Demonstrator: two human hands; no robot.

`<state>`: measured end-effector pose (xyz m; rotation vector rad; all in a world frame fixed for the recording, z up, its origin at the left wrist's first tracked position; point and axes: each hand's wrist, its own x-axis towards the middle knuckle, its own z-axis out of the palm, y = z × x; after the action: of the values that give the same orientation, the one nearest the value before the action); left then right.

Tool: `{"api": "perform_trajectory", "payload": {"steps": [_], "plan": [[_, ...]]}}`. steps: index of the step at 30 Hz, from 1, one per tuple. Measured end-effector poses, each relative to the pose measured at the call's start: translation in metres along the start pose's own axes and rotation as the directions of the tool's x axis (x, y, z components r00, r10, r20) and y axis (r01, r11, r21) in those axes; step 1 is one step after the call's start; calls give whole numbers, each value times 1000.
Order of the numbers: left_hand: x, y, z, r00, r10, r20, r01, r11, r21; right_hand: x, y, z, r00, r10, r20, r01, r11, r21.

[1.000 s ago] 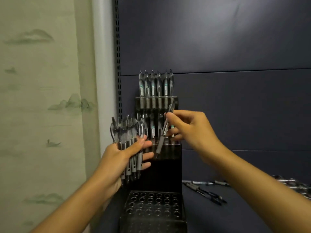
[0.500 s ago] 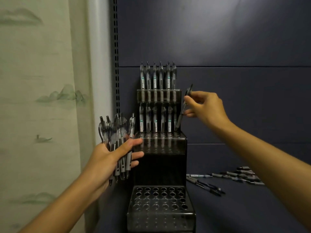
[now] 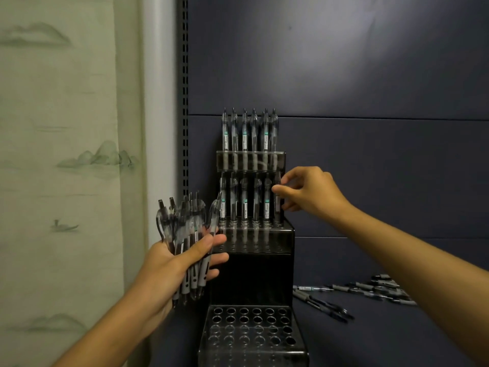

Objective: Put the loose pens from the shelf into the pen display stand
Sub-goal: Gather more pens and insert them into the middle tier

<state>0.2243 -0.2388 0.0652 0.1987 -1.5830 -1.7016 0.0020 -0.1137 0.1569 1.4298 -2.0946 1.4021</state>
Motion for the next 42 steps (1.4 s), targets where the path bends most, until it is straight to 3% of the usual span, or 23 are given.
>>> {"api": "perform_trajectory", "payload": {"steps": [12, 16, 19, 24, 26, 34, 42], "plan": [[-4, -3, 1, 1000, -5, 11, 5, 1000, 12, -10, 8, 4, 999, 21, 29, -18, 993, -113], [-6, -4, 1, 1000, -2, 11, 2, 1000, 3, -19, -17, -3, 989, -95, -109, 80, 987, -137], [-4, -1, 2, 1000, 7, 4, -7, 1000, -5, -30, -47, 0, 956, -220, -194, 214, 976, -48], [-1, 5, 7, 999, 36, 23, -36, 999, -9, -52, -64, 35, 958, -218, 187, 221, 975, 5], [-3, 5, 10, 998, 42, 45, -42, 999, 8, -58, -63, 46, 945, -237, 224, 235, 971, 37], [-4, 3, 4, 1000, 27, 3, -26, 1000, -13, -59, -62, 62, 968, -180, 173, 140, 965, 222], [-8, 0, -17, 998, -21, -57, 23, 1000, 20, -27, -82, 42, 995, -101, -11, 94, 876, 472]]}}
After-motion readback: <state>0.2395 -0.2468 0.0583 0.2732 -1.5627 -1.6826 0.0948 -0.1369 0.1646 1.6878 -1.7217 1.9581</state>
